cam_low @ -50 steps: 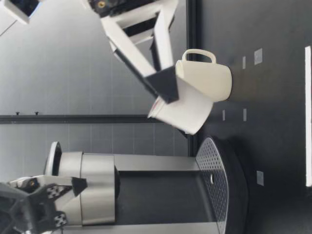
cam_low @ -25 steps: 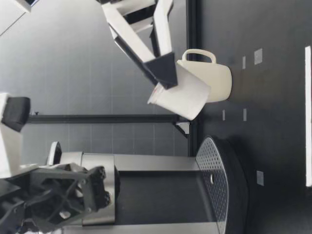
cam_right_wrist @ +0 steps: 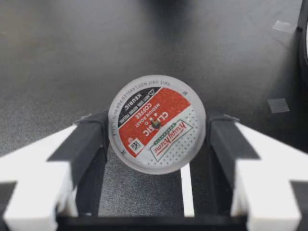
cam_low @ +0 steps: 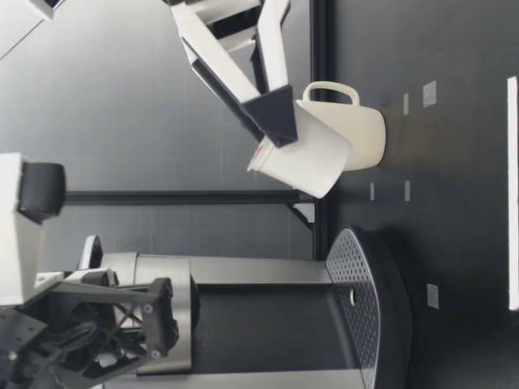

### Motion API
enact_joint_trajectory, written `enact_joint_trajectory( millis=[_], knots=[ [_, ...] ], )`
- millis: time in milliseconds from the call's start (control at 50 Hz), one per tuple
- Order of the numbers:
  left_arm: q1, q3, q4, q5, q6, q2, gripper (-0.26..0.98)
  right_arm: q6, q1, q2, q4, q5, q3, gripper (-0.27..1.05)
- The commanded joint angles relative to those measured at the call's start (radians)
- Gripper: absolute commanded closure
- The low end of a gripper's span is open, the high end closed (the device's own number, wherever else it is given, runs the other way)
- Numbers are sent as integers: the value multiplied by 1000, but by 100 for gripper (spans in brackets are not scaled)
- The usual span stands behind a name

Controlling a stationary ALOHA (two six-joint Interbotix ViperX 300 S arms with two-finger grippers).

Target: Place the coffee capsule inside the capsule container, then place the cup onto the center of the cup tray.

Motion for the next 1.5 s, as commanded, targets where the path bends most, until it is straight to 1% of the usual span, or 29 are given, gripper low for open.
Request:
enact_joint_trajectory(
  millis=[0,100,680,760,1000,1320,1480],
  knots=[
    [2,2,43,9,-3,-17,65,-3,-5,-26,0,-5,-9,28],
    [8,14,66,6,0,-17,65,-3,-6,-26,0,-5,-9,28],
    [71,58,92,8,-3,-26,65,-2,-6,-20,-2,-11,-14,28],
    [77,61,106,14,-2,-26,65,0,-5,-18,0,-11,-14,28],
    [77,44,187,40,3,-44,65,-2,-6,-18,0,-14,-17,28],
    [77,32,235,74,38,-69,65,-2,-5,-17,-2,-14,-15,28],
    [77,28,244,63,40,-94,65,-2,-6,-17,-2,-14,-17,28]
  ],
)
